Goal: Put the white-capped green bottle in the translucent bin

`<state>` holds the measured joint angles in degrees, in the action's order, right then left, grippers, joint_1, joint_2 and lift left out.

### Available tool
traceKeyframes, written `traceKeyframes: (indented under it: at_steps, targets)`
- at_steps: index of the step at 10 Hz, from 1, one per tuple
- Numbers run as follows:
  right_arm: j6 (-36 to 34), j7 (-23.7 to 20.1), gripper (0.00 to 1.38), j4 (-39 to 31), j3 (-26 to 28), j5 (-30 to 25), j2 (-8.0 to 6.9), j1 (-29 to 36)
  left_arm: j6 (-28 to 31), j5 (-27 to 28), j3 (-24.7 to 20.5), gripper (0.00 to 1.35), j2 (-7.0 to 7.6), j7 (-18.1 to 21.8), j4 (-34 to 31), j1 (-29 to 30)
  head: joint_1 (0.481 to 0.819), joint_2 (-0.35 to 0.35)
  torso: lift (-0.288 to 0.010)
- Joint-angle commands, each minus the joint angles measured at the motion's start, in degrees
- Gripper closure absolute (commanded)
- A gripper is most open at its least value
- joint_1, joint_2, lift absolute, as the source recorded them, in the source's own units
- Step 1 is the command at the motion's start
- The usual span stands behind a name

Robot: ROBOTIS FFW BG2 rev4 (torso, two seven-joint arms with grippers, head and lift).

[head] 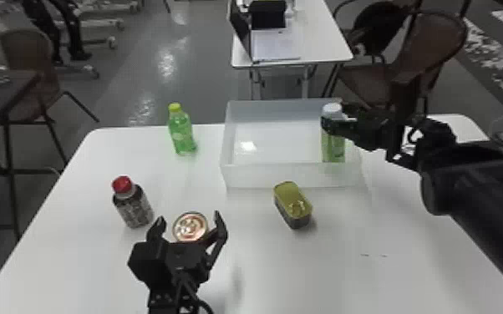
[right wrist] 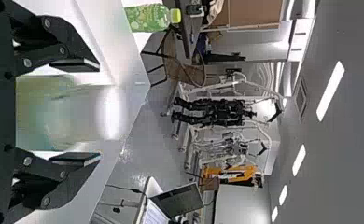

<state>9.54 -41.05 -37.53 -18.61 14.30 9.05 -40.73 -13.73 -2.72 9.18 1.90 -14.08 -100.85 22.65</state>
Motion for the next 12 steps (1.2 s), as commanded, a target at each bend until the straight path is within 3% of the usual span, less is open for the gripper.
traceKeyframes:
  at_steps: [1, 4, 6, 8, 9, 11, 12]
  targets:
    - [0.65, 0.0, 0.0, 0.09, -0.03, 3.1, -0.18, 0.57, -0.24, -0.1, -0.13, 0.15, -0.05, -0.07, 0.04, 0.2, 0.695, 0.094, -0.113]
    - [0.83, -0.7, 0.0, -4.31, 0.15, 8.11, -0.18, 3.12, -0.94, -0.1, -0.66, 0.15, -0.05, 0.02, -0.14, 0.82, 0.695, 0.102, -0.113]
    - [0.3, 0.0, 0.0, -15.64, 4.02, 9.16, -0.18, 11.82, -1.65, -0.18, -0.92, 0.15, 0.04, 0.02, -0.14, 1.17, 0.695, 0.112, -0.113]
    - [-1.81, 11.51, 0.0, -41.4, 12.72, -2.7, -1.32, 29.13, -2.44, -0.27, -1.45, 0.15, -0.23, -0.07, -0.23, 1.79, 0.695, 0.11, -0.113]
    - [-1.81, 15.12, 0.0, -50.62, 15.88, -4.64, -2.46, 37.13, -2.7, -0.36, -1.62, 0.15, -0.4, -0.07, -0.23, 2.05, 0.695, 0.093, -0.113]
    - [-1.11, 21.45, 0.01, -63.19, 17.38, -5.43, -2.99, 52.07, -2.61, -0.18, -1.53, 0.15, -0.49, 0.02, -0.23, 1.96, 0.695, 0.064, -0.113]
    - [0.83, 25.49, 0.02, -66.09, 16.67, -5.43, -3.52, 57.7, -2.88, -0.1, -1.71, 0.15, -0.67, -0.07, -0.23, 2.23, 0.695, 0.047, -0.113]
